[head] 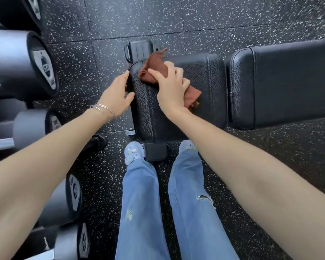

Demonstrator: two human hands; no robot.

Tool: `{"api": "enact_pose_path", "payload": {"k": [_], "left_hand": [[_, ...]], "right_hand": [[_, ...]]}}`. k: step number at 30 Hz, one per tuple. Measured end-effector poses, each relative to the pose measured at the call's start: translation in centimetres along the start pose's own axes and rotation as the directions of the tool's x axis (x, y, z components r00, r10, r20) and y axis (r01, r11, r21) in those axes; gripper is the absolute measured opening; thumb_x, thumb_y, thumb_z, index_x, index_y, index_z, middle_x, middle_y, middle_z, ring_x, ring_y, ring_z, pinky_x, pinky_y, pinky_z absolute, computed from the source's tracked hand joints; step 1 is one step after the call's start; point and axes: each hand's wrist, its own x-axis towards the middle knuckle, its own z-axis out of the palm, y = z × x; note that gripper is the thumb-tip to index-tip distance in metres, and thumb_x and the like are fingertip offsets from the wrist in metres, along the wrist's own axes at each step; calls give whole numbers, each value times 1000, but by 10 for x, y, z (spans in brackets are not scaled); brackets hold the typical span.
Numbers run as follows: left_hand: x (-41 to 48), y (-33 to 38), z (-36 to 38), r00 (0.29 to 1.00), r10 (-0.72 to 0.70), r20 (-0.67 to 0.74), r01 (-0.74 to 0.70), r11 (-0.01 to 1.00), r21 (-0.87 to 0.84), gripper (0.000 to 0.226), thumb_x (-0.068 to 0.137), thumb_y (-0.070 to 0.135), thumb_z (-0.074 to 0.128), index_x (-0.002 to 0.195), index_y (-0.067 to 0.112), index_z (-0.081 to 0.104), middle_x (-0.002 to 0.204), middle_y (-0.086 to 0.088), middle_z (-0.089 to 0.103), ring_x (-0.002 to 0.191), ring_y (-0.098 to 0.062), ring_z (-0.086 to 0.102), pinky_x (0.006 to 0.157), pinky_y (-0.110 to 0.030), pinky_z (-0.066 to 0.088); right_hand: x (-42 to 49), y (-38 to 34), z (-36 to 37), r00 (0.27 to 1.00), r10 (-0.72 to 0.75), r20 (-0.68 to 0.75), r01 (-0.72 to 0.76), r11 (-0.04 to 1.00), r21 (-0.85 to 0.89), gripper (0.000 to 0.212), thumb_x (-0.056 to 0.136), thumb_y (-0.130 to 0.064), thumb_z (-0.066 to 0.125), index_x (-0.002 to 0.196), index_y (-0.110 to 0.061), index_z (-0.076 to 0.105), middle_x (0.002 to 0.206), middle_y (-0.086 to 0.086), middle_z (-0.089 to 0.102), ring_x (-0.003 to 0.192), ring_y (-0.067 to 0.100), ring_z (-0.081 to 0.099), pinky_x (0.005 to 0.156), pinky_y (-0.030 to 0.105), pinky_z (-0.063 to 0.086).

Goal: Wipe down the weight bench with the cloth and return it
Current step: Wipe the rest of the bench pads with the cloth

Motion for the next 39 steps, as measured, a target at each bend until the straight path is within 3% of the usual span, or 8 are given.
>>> {"api": "enact_pose_path", "payload": {"k": [3,8,12,14,17,22,27,39], "left_hand": [[-20,-10,1,999,49,24,-49,999,2,65,90,12,54,147,9,23,151,-10,32,131,-27,44,108,-38,36],[-33,-12,7,994,108,34,-108,994,-6,66,91,11,53,148,7,21,154,-10,27,138,-25,35,113,-32,26],[-33,-9,7,996,81,20,-81,997,6,67,90,11,53,148,8,20,154,-9,26,139,-24,33,113,-32,26],[-36,-5,3,996,75,46,-77,996,45,68,90,11,52,149,8,19,155,-9,26,139,-24,33,113,-32,26],[-44,3,-6,983,72,169,-94,988,123,66,91,13,51,149,8,20,154,-10,26,139,-25,33,113,-32,25],[-73,31,-36,938,69,339,-156,959,236,64,93,21,51,148,8,21,154,-12,25,139,-29,32,116,-35,25],[-101,83,-73,930,67,362,-198,921,336,63,92,22,49,148,8,23,152,-15,26,134,-34,34,113,-42,28],[-194,256,-174,971,209,115,-236,910,340,64,89,21,55,146,9,28,148,-13,34,134,-31,33,111,-41,30]], "right_hand": [[-61,6,10,942,-329,62,332,943,-36,48,79,-9,41,113,-31,66,132,10,53,114,35,50,84,45,34],[-105,43,9,660,-719,218,751,622,-221,45,76,-11,46,104,-37,71,121,4,64,104,27,62,74,41,47],[-62,18,4,919,-354,175,374,922,-97,52,74,-4,52,111,-37,67,132,6,53,115,33,49,80,43,30],[-72,8,10,962,-231,148,243,967,-72,53,74,-4,50,113,-35,66,134,8,50,117,35,46,81,43,29],[-122,21,12,934,-242,262,274,957,-95,56,77,-3,44,123,-32,60,141,12,42,121,35,41,83,44,29],[-182,53,-29,766,-163,622,354,915,-196,48,92,-14,49,133,-38,47,144,8,27,127,31,25,93,48,27],[-178,69,-123,905,-20,425,122,970,-213,61,85,-4,53,132,-43,46,141,5,30,119,30,32,91,44,32],[-144,42,-350,958,-193,211,234,953,-194,56,90,-6,48,131,-43,48,140,6,36,122,31,35,92,47,37]]}}
